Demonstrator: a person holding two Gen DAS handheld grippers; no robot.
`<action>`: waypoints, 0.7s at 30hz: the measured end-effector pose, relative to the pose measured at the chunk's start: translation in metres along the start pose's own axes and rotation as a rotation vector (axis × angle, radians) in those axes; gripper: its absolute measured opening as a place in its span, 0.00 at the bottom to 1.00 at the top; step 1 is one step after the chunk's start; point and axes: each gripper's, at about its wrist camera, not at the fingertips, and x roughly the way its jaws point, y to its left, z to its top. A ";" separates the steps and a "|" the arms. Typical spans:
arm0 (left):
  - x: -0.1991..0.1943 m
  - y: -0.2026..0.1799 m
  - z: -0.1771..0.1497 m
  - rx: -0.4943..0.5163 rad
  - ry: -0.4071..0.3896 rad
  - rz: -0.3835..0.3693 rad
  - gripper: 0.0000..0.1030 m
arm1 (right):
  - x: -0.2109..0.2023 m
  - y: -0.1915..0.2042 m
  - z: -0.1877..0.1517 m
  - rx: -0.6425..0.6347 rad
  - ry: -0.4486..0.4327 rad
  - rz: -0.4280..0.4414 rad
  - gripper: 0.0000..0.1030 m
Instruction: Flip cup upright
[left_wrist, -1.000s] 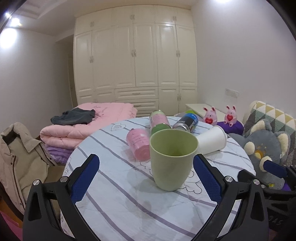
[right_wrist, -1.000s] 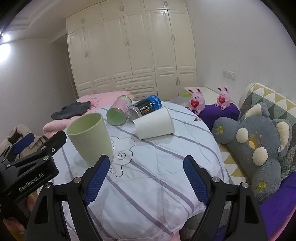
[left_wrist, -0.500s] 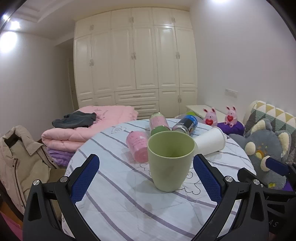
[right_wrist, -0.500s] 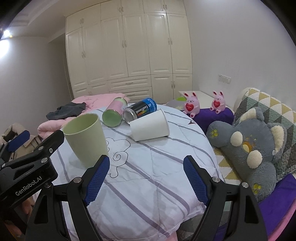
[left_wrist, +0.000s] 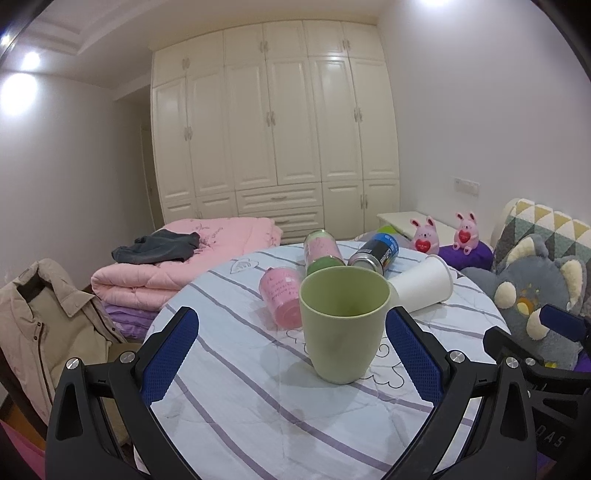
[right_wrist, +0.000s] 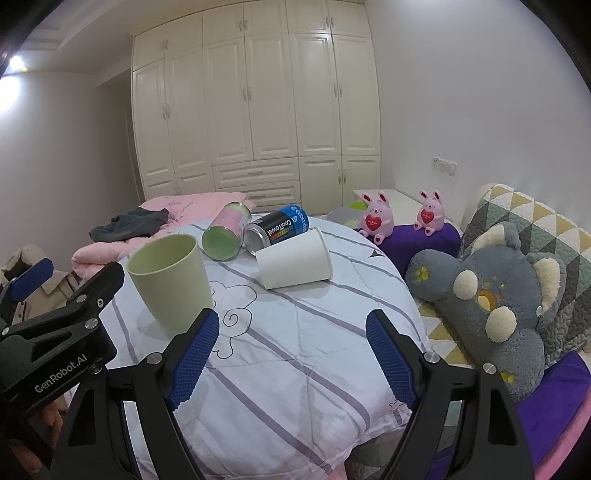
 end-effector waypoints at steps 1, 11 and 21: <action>0.000 -0.001 0.000 0.000 0.000 0.002 0.99 | 0.000 0.000 0.000 0.000 0.001 -0.001 0.81; -0.002 0.002 0.002 -0.006 -0.005 0.012 0.99 | -0.002 0.004 0.001 -0.013 -0.002 0.001 0.81; -0.004 0.006 0.001 -0.023 -0.007 0.040 0.99 | -0.004 0.009 0.000 -0.041 0.000 -0.012 0.81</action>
